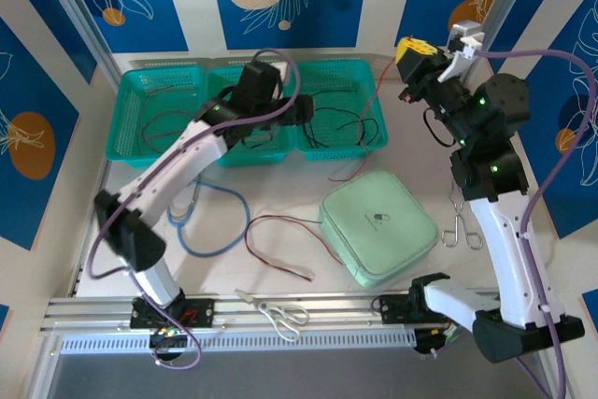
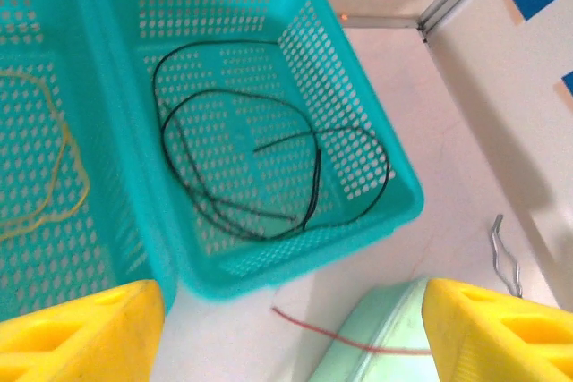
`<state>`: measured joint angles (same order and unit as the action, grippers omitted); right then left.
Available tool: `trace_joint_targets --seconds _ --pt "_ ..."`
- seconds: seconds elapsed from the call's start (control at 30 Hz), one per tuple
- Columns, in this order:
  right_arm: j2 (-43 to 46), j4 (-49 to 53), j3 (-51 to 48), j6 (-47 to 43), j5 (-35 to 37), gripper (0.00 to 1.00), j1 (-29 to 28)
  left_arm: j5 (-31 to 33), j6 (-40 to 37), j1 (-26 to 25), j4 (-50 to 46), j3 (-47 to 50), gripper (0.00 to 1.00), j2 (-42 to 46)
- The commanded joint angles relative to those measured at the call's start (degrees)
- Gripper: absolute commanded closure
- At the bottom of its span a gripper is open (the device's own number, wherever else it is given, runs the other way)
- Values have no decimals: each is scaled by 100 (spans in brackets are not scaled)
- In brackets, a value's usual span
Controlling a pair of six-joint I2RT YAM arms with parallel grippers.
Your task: Untangle the cables
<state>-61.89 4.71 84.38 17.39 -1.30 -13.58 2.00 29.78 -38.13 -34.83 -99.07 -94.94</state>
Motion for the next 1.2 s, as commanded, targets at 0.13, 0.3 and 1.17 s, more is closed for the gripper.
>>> trace_joint_targets --seconds 0.13,0.3,1.17 --pt "-395 -134 959 -427 613 100 -969 240 4 -25 -431 731 22 928" --pt "-1014 -242 1743 -550 565 100 -1538 208 264 96 -588 1124 21 1502" --pt "-2469 -72 3209 -249 94 100 -2122 -1758 -2043 239 1054 1706 20 2171"
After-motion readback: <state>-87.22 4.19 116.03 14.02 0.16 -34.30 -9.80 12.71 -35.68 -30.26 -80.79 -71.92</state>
